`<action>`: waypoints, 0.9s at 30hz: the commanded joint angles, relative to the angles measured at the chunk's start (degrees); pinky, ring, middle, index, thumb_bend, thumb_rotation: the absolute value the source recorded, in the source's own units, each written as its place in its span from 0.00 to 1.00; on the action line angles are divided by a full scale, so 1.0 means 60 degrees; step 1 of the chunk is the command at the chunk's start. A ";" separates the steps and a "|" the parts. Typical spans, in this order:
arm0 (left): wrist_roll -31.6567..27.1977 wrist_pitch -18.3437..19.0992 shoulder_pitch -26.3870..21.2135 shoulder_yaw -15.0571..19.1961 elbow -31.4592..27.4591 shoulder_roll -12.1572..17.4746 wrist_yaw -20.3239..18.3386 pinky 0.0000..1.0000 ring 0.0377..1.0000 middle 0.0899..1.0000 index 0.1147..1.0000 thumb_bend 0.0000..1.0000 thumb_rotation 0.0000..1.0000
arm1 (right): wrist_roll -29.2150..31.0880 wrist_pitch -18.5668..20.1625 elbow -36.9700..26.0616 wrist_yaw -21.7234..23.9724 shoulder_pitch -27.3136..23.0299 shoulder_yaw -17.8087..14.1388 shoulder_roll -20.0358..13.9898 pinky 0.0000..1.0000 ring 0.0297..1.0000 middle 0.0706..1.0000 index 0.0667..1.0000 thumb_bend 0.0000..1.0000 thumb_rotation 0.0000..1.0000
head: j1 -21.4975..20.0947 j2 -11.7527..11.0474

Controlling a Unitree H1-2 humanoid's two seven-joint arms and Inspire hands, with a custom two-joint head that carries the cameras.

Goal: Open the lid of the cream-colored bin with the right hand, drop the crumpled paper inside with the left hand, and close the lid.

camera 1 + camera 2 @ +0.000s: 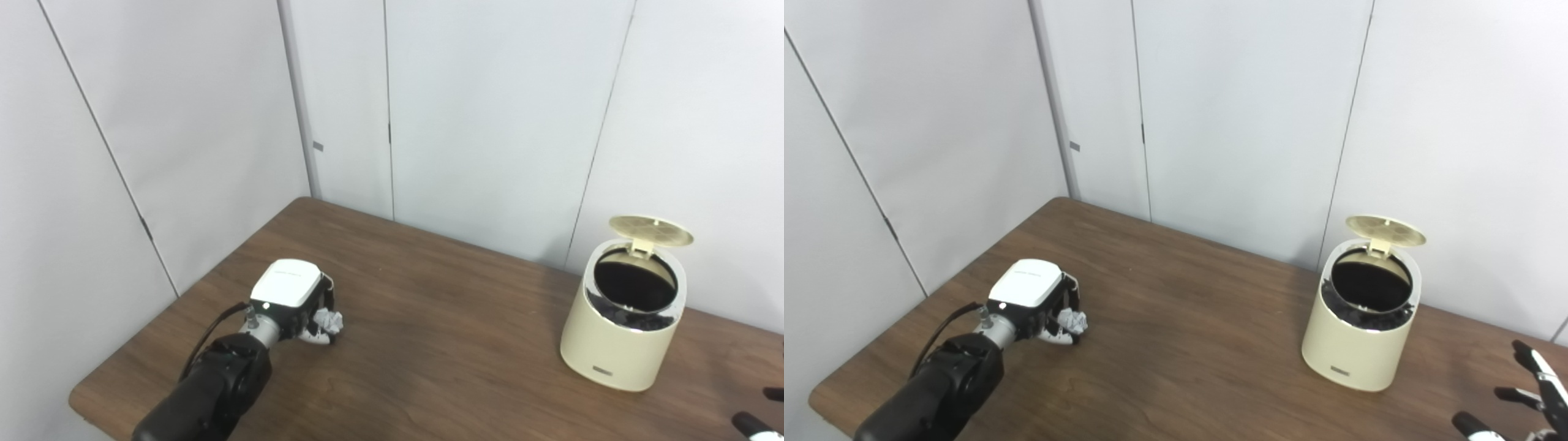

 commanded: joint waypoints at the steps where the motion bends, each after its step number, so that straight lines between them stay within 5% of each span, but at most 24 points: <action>1: 0.0171 0.0057 -0.0199 0.0324 -0.0518 0.0203 0.0256 0.40 0.41 0.38 0.43 0.52 0.00 | 0.0051 -0.0057 -0.0330 -0.0080 -0.0285 -0.0098 -0.0087 0.14 0.73 0.92 0.92 0.89 0.69 | 0.0014 0.0007; 6: 0.0516 0.0185 -0.0294 0.0700 -0.1174 0.0013 0.0505 0.41 0.42 0.39 0.45 0.52 0.00 | 0.0007 -0.0128 -0.0221 -0.0122 -0.0315 -0.0075 -0.0061 0.16 0.73 0.92 0.91 0.88 0.68 | 0.0005 -0.0029; 12: 0.0872 0.0245 -0.0425 0.1083 -0.1567 -0.0763 0.1392 0.33 0.36 0.37 0.45 0.52 0.00 | 0.0003 -0.0239 -0.0135 -0.0162 -0.0342 -0.0050 -0.0044 0.17 0.74 0.93 0.92 0.87 0.68 | -0.0094 -0.0045; 19: 0.0722 -0.0715 -0.0681 0.1147 -0.1529 -0.1602 0.3274 0.23 0.28 0.34 0.44 0.52 0.00 | -0.0033 -0.0315 -0.0027 -0.0178 -0.0388 -0.0045 -0.0094 0.17 0.76 0.93 0.92 0.86 0.66 | -0.0326 -0.0018; 27: 0.0235 -0.1442 -0.1230 0.0767 -0.1529 -0.2527 0.3675 0.25 0.31 0.36 0.45 0.52 0.00 | -0.0120 -0.0329 -0.0001 -0.0172 -0.0491 0.0025 -0.0092 0.22 0.77 0.94 0.93 0.83 0.63 | -0.0698 -0.0061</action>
